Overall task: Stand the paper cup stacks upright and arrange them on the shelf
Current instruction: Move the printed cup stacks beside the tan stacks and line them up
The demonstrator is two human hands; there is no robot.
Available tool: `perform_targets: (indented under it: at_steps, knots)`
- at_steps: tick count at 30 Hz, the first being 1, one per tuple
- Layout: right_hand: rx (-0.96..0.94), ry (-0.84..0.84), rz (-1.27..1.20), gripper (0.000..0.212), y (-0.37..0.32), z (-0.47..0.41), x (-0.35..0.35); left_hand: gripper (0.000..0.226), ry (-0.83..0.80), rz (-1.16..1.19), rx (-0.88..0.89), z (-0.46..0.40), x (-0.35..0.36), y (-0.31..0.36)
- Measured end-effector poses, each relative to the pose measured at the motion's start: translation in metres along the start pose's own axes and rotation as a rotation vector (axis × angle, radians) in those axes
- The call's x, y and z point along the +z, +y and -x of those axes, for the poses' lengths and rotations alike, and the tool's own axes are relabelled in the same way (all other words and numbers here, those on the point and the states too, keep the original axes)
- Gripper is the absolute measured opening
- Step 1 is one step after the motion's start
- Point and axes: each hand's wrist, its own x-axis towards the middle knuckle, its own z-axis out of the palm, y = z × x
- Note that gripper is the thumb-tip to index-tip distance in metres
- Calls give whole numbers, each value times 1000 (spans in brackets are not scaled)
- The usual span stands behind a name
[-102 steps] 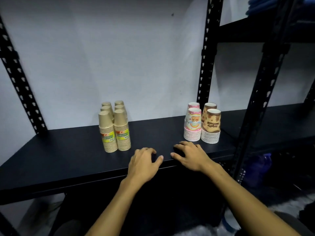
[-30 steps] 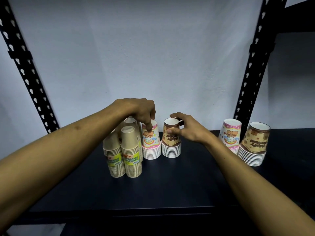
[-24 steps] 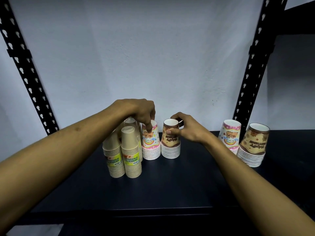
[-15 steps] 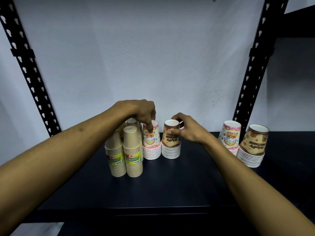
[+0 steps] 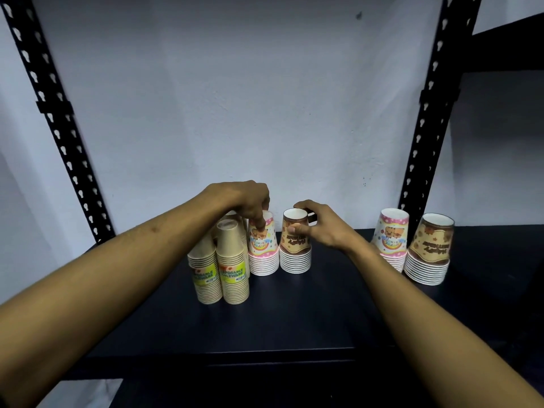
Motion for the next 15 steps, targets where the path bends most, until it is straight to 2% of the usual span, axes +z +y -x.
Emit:
perform_targets:
  at_steps: [2,5,7,9,11,15]
  knots:
    - [15,6,0,60,-2,2,1,51,5,-26,-8,3,1,2]
    - [37,36,0,77,-3,14,5,69,7,-96,-40,9,4,6]
    - [43,89,-5,79,-3,30,5,77,99,-256,-2,17,7,11]
    - [31,156,23,73,2,52,-2,86,261,-345,127,24,12,22]
    - [10,241,33,62,13,79,-14,92,368,-212,273,33,21,40]
    - [31,497,-34,30,36,142,-54,93,338,240,378,35,52,90]
